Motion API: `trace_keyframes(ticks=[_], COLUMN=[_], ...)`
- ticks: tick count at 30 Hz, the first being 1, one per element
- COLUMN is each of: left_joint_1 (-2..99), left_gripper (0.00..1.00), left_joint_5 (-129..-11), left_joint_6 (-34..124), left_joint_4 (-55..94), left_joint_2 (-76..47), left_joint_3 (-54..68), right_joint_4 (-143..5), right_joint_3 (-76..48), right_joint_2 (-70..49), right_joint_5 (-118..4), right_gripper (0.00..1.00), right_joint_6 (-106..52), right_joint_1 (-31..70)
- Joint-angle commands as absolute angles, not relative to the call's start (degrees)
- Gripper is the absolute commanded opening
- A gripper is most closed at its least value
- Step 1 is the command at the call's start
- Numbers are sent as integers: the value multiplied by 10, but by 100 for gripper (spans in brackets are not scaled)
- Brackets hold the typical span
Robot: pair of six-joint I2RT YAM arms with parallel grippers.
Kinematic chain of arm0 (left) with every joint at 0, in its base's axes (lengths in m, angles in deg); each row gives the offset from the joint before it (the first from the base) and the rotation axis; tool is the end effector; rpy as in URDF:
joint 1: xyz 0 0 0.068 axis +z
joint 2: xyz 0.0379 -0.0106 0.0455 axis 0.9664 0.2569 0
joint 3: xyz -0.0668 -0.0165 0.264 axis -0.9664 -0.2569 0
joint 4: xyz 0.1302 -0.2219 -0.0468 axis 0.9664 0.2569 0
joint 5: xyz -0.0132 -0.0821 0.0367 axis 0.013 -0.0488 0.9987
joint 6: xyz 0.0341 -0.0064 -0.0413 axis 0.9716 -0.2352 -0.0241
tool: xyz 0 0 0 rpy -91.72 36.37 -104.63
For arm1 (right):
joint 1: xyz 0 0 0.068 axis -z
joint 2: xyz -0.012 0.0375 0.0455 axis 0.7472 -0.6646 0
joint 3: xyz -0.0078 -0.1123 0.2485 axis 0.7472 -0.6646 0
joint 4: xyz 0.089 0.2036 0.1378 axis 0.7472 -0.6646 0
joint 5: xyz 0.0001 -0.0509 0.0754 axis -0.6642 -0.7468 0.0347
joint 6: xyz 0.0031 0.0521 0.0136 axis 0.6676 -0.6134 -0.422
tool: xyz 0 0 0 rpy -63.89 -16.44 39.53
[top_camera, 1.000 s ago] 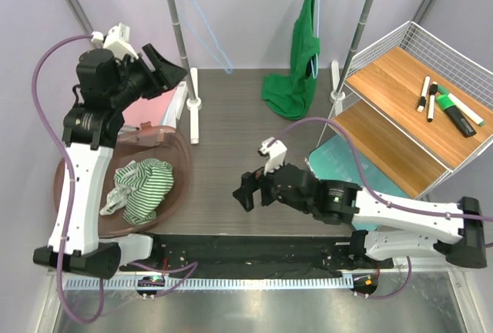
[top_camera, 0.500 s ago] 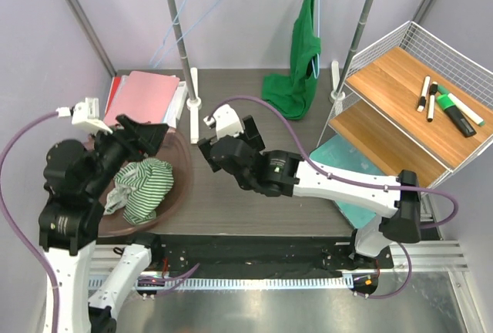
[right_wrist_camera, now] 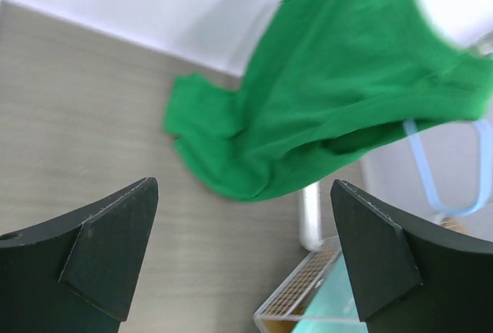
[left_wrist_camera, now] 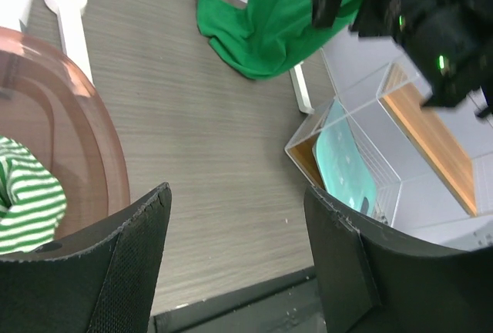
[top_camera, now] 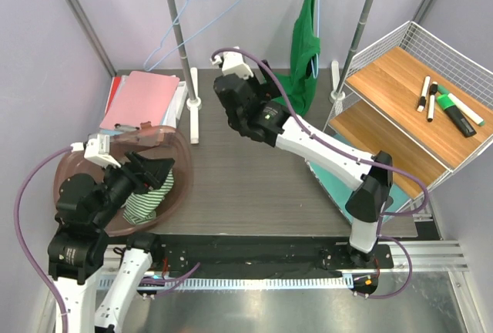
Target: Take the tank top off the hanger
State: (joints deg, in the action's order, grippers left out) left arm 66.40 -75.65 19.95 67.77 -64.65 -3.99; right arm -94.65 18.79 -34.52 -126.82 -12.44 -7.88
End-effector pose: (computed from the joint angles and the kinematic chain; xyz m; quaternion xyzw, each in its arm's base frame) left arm 0.0482 -0.0161 0.3997 -0.1036 0.7573 -0.3311 0.5533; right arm 0.2553 0.3253 0.4096 -0.1365 0.7558 -0.1941 0.6103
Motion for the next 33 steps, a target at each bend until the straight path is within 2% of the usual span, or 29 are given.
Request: trace_keyframes(ticks=[1, 10, 19, 25, 30, 33], left_joint_1=[664, 664, 663, 660, 657, 657], left_gripper=[69, 70, 70, 70, 70, 70], left_joint_5=[-797, -805, -832, -838, -837, -837], left_joint_6=[184, 196, 190, 195, 198, 195], left_joint_4=[690, 667, 650, 653, 655, 656], left_joint_2=[-667, -672, -680, -678, -675, -678], left_joint_3=[-60, -83, -111, -110, -104, -105], right_joint_4=[-852, -575, -661, -662, -718, -760], right_joint_3=[237, 254, 432, 465, 477, 484], right_joint_2=[-352, -363, -442, -464, -464, -462], right_joint_5=[-1343, -1377, -1354, -1353, -1301, -1255], right_gripper=[100, 100, 100, 100, 100, 96], right_joint_6=[3, 231, 214, 192, 129, 80], right_joint_1=[-53, 7, 77, 111, 134, 153])
